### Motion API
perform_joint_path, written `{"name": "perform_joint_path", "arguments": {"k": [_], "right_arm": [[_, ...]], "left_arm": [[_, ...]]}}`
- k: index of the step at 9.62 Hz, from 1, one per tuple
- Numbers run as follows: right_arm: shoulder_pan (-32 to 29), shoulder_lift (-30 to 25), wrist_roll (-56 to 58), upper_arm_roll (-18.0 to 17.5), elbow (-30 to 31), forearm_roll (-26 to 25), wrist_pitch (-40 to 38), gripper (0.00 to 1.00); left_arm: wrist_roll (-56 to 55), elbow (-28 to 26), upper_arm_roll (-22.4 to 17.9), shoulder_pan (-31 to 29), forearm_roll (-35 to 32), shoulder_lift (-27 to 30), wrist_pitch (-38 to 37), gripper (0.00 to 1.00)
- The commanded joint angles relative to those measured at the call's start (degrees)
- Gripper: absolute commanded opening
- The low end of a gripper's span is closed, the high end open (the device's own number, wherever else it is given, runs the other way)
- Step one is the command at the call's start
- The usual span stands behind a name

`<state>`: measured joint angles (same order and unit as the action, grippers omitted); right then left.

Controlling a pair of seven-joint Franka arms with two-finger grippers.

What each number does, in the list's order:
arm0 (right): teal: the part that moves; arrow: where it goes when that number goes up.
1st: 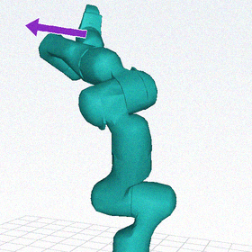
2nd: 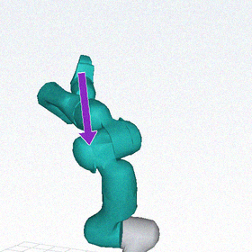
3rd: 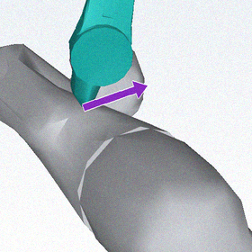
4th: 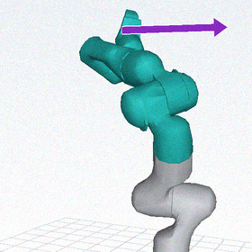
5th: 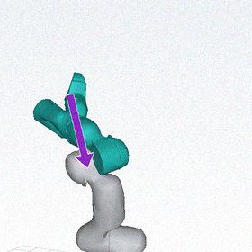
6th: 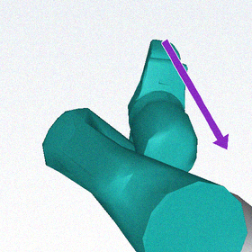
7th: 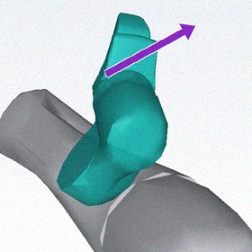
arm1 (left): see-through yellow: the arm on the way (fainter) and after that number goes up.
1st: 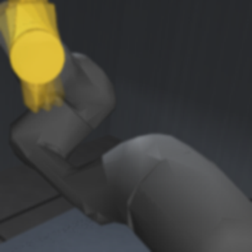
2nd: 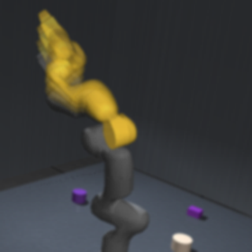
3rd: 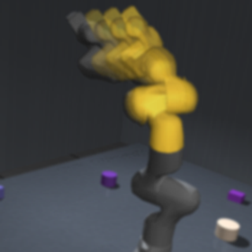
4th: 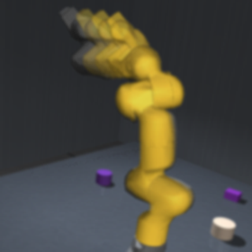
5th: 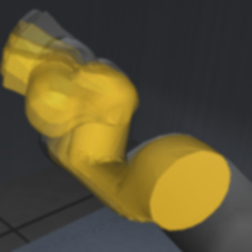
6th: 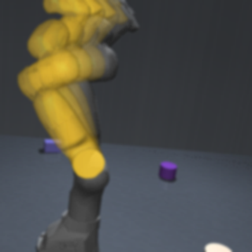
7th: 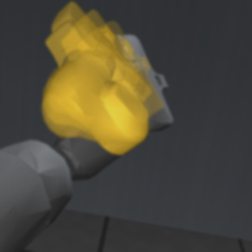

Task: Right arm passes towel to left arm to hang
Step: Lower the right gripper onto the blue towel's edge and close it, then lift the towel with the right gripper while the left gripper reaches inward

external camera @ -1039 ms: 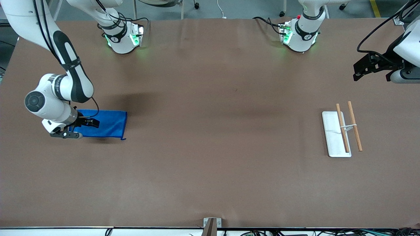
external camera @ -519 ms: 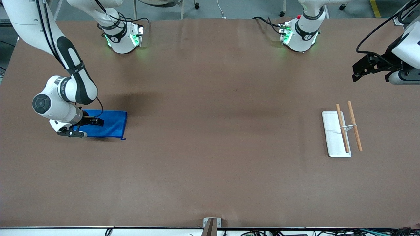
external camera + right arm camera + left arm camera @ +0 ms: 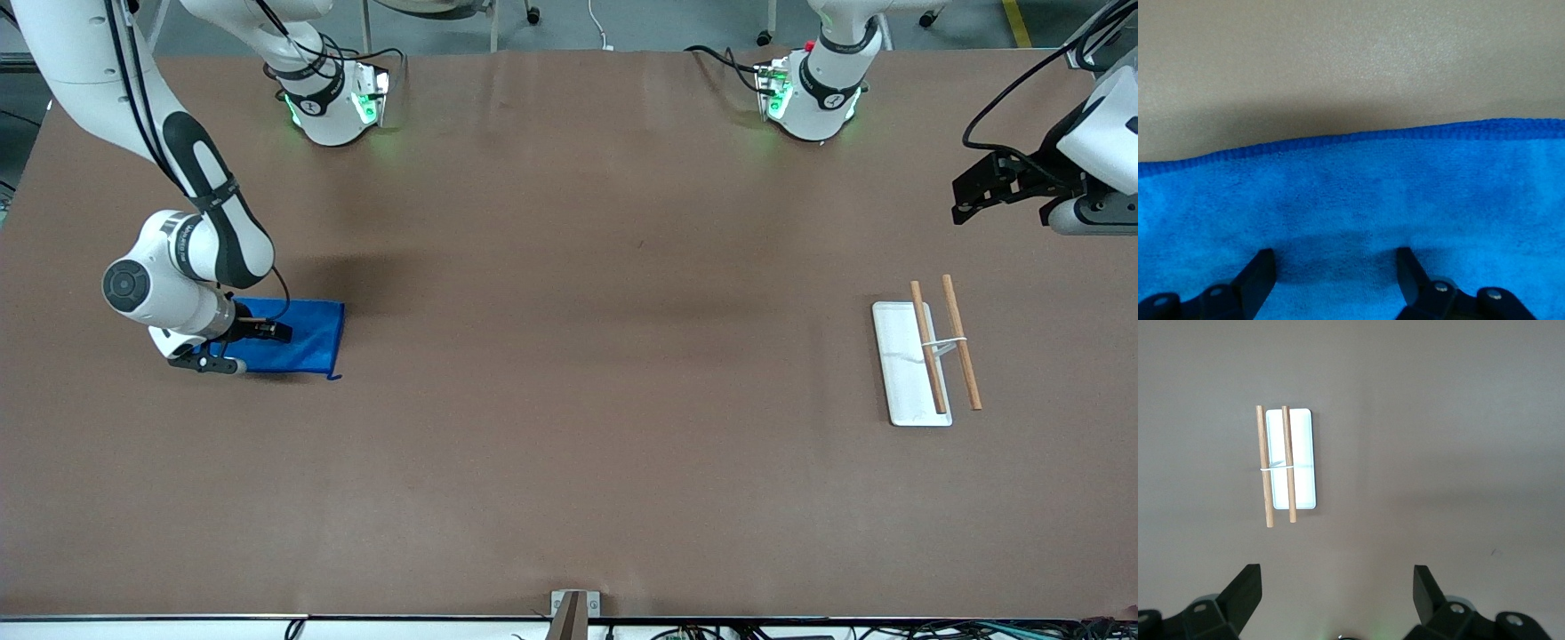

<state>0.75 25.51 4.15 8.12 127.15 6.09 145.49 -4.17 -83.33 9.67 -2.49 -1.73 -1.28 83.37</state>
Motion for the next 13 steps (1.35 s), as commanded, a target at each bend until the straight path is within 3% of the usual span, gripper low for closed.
{"name": "perform_joint_path", "arguments": {"k": [1, 2, 3, 5, 8, 11, 13], "right_arm": [[-0.4, 0.7, 0.0, -0.6, 0.8, 0.7, 0.9, 0.38], [0.0, 0.5, -0.2, -0.6, 0.8, 0.7, 0.0, 0.09], [0.1, 0.1, -0.3, -0.6, 0.6, 0.7, -1.9, 0.01], [1.2, -2.9, -1.1, -0.7, -0.4, 0.8, -6.8, 0.0], [2.7, -7.1, -3.7, -0.7, -6.7, 0.8, -18.7, 0.0], [8.5, -8.4, -13.3, -1.0, -20.5, 6.6, -33.6, 0.0], [14.0, -8.3, -20.3, -1.0, -29.1, 12.5, -36.9, 0.0]], "left_arm": [[0.7, -0.5, 0.2, 0.2, -1.2, -1.0, -0.6, 1.0], [0.7, -0.5, 0.2, 0.2, -1.2, -1.0, -0.6, 1.0], [0.7, -0.5, 0.2, 0.2, -1.2, -1.0, -0.6, 1.0], [0.7, -0.5, 0.2, 0.1, -1.2, -1.0, -0.6, 1.0], [0.7, -0.5, 0.2, -0.1, -1.2, -0.9, -0.6, 1.0], [0.0, -0.5, 0.2, 0.2, -1.1, -0.9, -0.6, 1.0], [-1.0, -0.4, 0.4, 1.2, -0.4, -1.0, -0.6, 1.0]]}}
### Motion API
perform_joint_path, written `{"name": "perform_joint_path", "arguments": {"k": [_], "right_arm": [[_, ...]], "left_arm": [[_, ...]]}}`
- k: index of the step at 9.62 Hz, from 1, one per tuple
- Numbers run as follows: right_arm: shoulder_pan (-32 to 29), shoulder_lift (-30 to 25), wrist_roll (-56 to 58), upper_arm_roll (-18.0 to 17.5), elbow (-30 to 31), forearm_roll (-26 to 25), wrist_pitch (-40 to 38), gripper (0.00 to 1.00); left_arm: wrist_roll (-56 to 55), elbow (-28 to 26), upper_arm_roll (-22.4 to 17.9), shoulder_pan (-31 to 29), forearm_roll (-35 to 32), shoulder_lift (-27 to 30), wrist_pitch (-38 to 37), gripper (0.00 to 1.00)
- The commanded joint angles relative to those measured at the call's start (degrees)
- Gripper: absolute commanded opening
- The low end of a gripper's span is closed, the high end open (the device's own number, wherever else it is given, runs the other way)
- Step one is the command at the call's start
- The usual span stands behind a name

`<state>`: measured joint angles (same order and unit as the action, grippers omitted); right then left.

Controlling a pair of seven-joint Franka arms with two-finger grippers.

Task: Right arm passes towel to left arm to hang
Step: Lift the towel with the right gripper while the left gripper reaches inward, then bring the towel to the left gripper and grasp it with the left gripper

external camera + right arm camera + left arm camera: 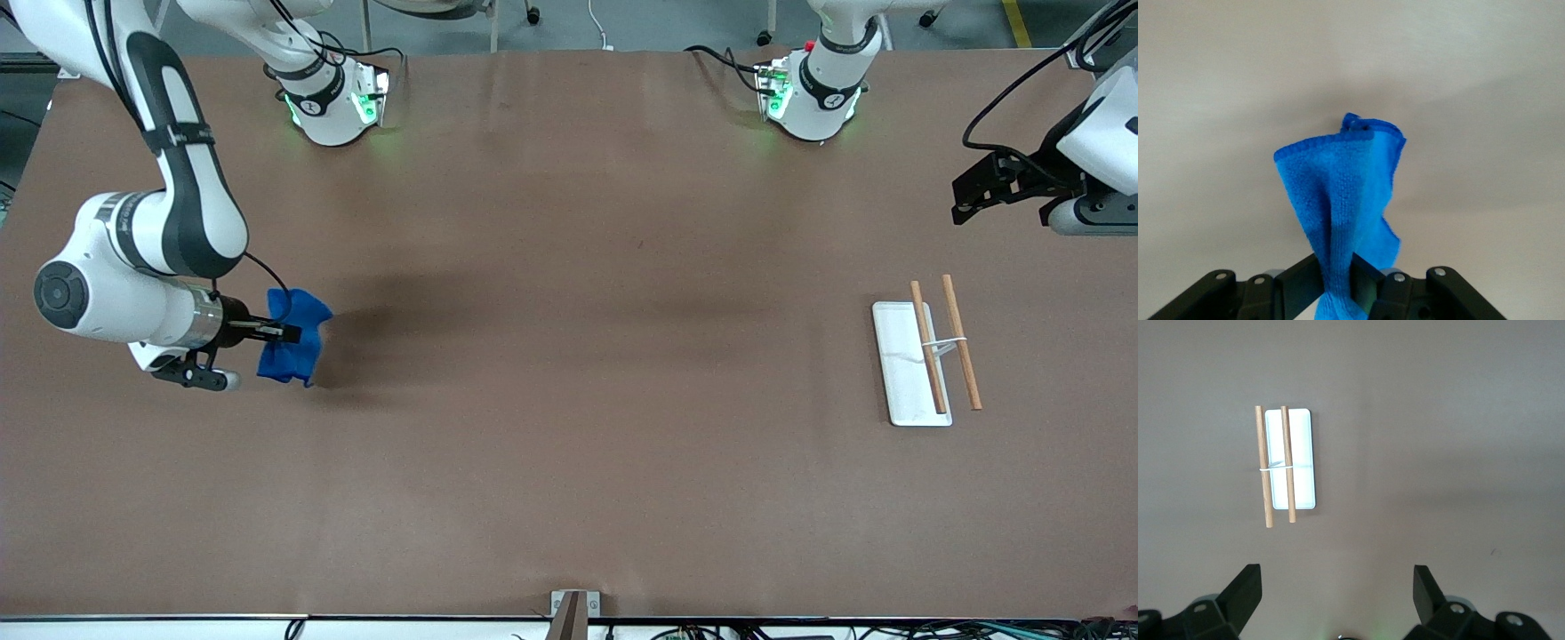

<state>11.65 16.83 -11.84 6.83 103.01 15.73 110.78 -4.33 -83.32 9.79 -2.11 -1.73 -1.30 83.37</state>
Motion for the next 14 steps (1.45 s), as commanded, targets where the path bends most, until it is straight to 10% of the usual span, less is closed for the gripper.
{"name": "perform_joint_path", "arguments": {"k": [1, 5, 14], "right_arm": [[6.2, 0.5, -6.9, 0.3, -8.4, 5.6, -2.1, 0.0], [12.4, 0.8, -6.2, 0.3, -16.8, 23.0, -1.3, 0.0], [22.1, 1.9, 9.5, 0.3, -17.7, 57.3, 6.7, 0.0]], "left_arm": [[-1.8, -0.4, 1.3, 1.9, -0.5, -1.0, -0.6, 1.0], [-0.4, -0.4, 2.6, 4.5, 9.5, -3.5, 3.7, 1.0], [12.5, -2.4, 2.6, 4.6, 58.1, -17.7, 11.8, 0.97]]}}
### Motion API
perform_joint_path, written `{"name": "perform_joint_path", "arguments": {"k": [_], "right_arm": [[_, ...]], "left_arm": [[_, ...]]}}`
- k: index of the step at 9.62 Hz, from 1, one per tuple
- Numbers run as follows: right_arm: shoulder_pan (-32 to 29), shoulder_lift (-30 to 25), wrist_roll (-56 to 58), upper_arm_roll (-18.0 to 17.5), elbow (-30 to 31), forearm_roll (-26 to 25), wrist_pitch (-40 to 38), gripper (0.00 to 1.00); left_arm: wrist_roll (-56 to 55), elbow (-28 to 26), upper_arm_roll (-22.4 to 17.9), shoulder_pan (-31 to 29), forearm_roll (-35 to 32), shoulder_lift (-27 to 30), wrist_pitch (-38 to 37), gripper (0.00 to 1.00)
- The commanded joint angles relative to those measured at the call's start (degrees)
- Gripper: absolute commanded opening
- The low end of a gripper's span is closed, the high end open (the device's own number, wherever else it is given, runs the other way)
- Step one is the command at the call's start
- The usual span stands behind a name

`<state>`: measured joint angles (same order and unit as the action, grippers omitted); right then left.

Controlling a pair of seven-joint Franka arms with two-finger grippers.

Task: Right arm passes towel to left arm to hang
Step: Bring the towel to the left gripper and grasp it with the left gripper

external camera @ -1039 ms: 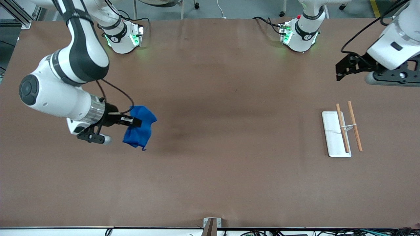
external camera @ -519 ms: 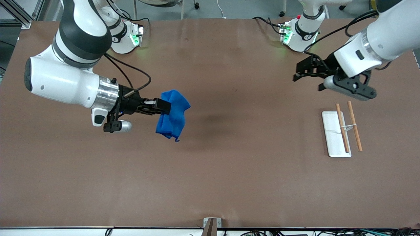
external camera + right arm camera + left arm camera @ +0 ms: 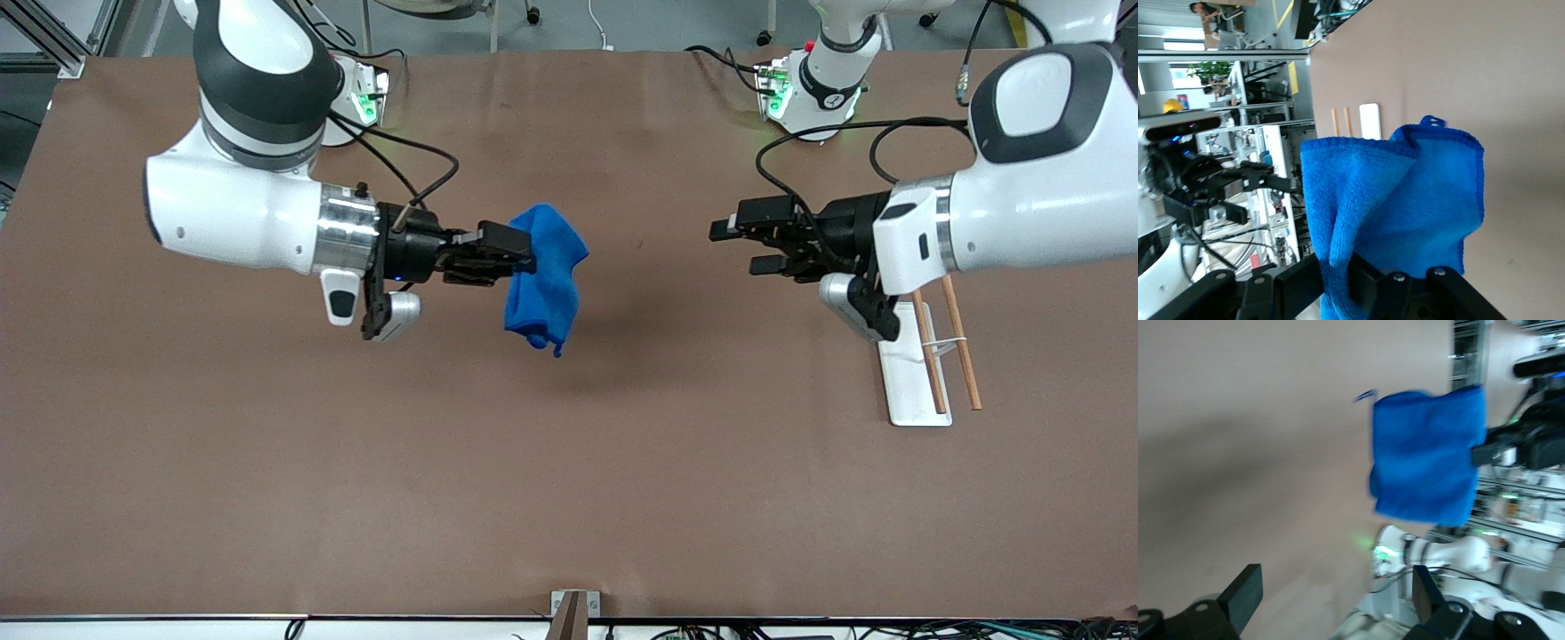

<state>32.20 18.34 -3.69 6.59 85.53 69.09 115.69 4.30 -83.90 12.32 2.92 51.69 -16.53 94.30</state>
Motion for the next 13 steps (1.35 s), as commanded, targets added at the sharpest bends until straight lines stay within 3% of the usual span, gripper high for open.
{"name": "perform_joint_path", "arguments": {"k": [1, 3, 6, 13], "right_arm": [[2.2, 0.5, 1.3, 0.5, -0.2, 5.6, 3.0, 0.0], [5.4, 1.3, 1.5, 0.5, -0.3, 11.0, 7.2, 0.0], [8.0, 1.3, 1.5, 0.5, -0.3, 12.9, 8.8, 0.0], [9.6, 1.3, 1.8, 0.5, -0.3, 14.7, 11.2, 0.0]], "left_arm": [[6.0, -3.0, 0.0, -0.5, 9.9, -3.3, 1.6, 0.95], [10.4, -3.6, 0.1, -0.6, 16.6, -6.4, 2.9, 0.91], [17.2, -8.5, 0.1, -0.3, 29.5, -9.0, 2.7, 0.89], [20.9, -13.8, 0.1, -0.2, 34.4, -10.0, -3.7, 0.78]]}}
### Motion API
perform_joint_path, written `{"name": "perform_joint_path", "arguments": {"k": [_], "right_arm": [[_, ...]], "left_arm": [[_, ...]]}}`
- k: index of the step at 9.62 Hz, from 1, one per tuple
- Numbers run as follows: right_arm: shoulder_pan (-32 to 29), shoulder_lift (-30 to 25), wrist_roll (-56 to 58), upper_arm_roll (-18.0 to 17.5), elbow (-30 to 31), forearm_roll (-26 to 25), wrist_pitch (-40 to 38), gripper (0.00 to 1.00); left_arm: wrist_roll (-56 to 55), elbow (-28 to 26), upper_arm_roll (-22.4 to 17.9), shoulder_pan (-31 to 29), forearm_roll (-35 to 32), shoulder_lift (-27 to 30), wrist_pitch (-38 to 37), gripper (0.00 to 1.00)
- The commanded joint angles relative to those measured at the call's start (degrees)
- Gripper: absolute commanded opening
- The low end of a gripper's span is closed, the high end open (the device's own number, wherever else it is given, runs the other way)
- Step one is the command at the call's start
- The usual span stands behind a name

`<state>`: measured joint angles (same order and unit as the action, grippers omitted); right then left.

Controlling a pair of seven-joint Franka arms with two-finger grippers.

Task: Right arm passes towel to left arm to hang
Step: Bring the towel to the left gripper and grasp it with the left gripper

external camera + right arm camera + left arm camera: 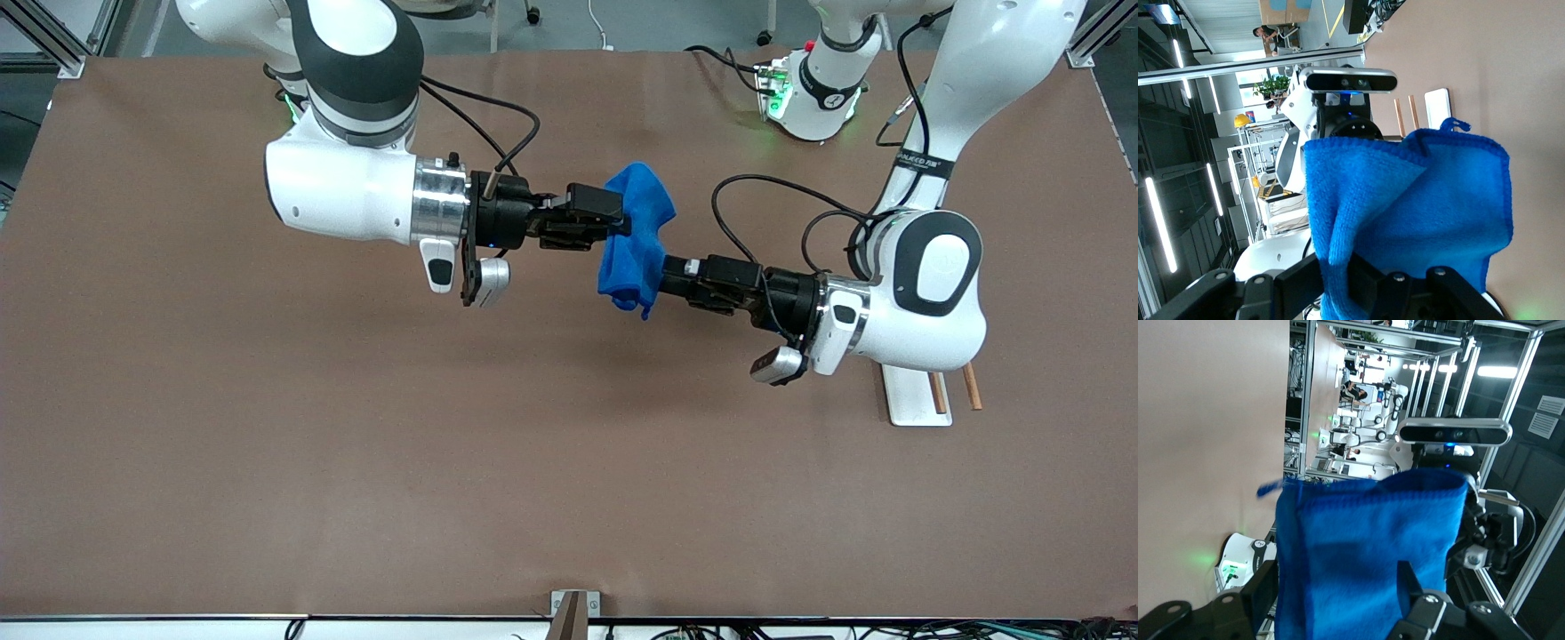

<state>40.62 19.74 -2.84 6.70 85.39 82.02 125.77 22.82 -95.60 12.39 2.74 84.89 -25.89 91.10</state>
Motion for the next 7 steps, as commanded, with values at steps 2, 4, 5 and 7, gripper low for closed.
{"name": "perform_joint_path", "arguments": {"k": [2, 4, 5, 7], "right_arm": [[1.2, -0.2, 1.0, 0.4, -0.2, 1.8, 1.1, 0.0], [1.2, -0.1, 1.0, 0.4, -0.1, 1.8, 1.1, 0.0], [1.2, -0.1, 1.0, 0.4, -0.1, 1.8, 1.1, 0.0], [1.2, -0.1, 1.0, 0.4, -0.1, 1.8, 1.1, 0.0]], "left_arm": [[3.2, -2.6, 0.1, 0.2, 2.7, -0.6, -0.6, 0.65], [3.2, -2.5, 0.3, 0.0, 2.8, -0.7, -1.9, 0.45], [3.2, -2.4, 0.4, -0.4, 2.8, -0.6, -2.7, 0.32], [3.2, -2.4, 0.3, -1.0, 2.8, -0.5, -3.7, 0.03]]}}
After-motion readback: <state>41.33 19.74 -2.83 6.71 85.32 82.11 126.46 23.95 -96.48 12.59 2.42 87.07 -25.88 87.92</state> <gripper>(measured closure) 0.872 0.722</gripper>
